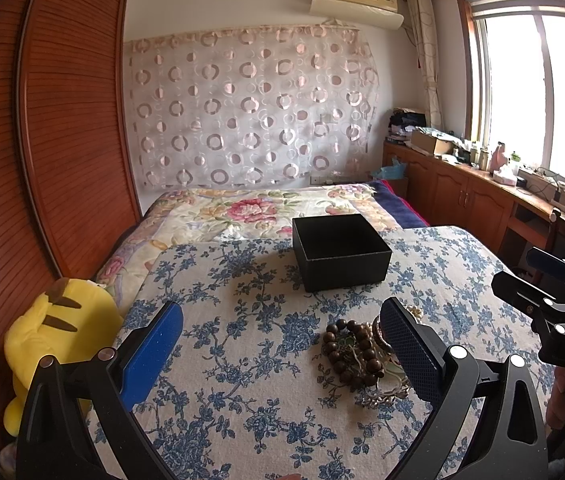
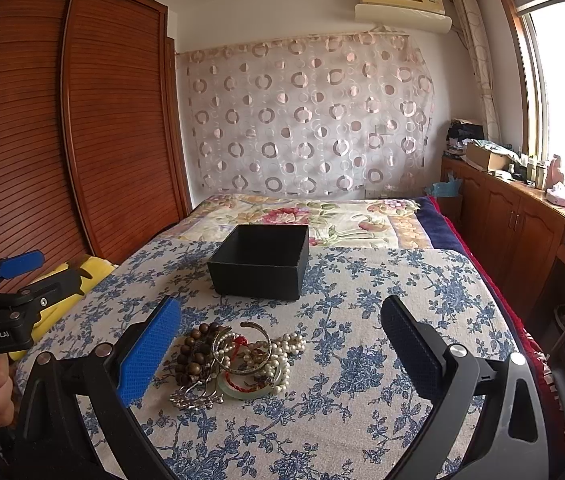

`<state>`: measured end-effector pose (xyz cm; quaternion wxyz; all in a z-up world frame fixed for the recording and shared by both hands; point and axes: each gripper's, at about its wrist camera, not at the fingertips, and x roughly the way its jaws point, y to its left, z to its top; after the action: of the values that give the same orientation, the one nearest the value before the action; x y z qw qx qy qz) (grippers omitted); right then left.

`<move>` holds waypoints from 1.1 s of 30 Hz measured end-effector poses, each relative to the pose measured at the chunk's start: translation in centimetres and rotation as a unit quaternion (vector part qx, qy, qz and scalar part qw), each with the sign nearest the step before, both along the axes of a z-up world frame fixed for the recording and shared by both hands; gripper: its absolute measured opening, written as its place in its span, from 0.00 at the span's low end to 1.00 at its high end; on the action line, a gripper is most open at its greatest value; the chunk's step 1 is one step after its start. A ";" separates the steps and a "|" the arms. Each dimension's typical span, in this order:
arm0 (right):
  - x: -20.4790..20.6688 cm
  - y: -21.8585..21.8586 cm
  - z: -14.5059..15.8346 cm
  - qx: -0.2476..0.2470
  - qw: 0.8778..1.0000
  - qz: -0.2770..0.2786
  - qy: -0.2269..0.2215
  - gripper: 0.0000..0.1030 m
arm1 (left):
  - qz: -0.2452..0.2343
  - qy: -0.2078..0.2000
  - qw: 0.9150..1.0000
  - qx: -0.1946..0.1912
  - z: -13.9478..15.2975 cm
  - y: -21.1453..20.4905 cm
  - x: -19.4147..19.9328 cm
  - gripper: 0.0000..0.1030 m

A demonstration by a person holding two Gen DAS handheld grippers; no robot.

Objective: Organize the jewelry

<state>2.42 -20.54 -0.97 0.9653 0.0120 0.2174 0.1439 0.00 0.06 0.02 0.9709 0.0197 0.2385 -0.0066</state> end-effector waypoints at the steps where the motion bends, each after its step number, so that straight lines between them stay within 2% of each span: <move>1: 0.0 0.0 -0.1 0.001 1.000 0.000 0.000 0.98 | 0.000 0.000 1.000 0.000 0.0 0.0 0.0 0.93; 7: -0.1 0.7 0.4 -0.001 1.000 0.006 0.008 0.98 | -0.001 0.009 1.000 0.000 0.4 -0.7 -0.1 0.93; 10: 0.2 0.8 0.0 -0.002 1.000 0.011 0.014 0.98 | -0.003 0.019 1.000 -0.001 -0.8 -1.7 0.2 0.93; 18: 1.3 0.8 -1.8 -0.007 0.999 0.038 0.027 0.97 | -0.009 0.040 0.999 -0.010 -2.2 0.2 1.3 0.93; 26: 3.1 2.1 -3.5 -0.031 0.995 0.081 0.053 0.82 | -0.018 0.063 0.998 -0.015 -4.0 1.0 3.0 0.93; 33: 5.0 2.7 -5.4 -0.050 0.989 0.110 0.090 0.75 | -0.037 0.082 0.996 -0.014 -5.4 1.4 4.4 0.93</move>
<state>7.46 -17.85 -6.42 0.9196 -0.0470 0.3103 0.2365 4.44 1.41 -5.37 0.9474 0.0146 0.3161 -0.0478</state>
